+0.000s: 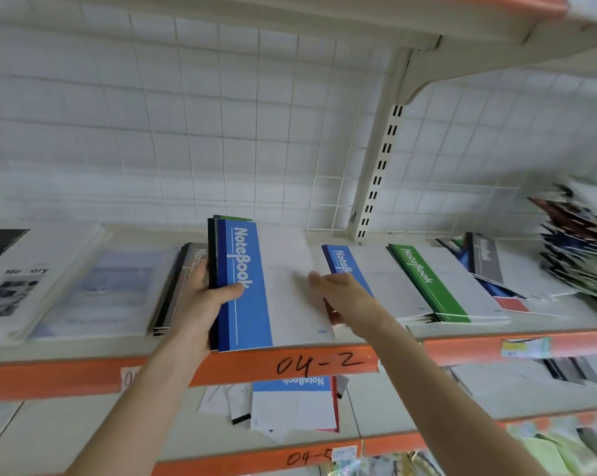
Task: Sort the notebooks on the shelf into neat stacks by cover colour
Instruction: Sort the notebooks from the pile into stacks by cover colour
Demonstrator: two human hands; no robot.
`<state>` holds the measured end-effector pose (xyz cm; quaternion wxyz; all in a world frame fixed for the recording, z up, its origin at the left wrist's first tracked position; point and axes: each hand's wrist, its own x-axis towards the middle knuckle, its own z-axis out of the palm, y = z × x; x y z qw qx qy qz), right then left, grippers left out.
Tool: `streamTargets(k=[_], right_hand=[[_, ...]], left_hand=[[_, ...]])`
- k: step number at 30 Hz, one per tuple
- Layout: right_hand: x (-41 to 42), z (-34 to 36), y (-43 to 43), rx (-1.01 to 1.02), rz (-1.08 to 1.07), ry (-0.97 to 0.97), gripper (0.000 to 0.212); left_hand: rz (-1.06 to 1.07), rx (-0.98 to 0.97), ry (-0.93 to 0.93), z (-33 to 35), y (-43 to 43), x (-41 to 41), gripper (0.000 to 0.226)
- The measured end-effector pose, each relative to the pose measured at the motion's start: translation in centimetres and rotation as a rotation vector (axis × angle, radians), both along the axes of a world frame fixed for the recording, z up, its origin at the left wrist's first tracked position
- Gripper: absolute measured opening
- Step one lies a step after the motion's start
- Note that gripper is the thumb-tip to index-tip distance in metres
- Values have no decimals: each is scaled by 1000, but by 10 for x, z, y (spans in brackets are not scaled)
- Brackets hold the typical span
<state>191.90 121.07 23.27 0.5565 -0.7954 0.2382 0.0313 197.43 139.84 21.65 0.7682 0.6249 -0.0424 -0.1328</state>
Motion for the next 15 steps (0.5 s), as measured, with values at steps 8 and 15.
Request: streamTargets(k=[8,15], right_hand=[[-10,-3,-38,-366,-168,-103,28],[-18,2,-118,-296,-426,-148,24]], left_hand=[[77,-12,-104,-1,-69,-13,41],[64,39,-51,0,-78,-7,43]])
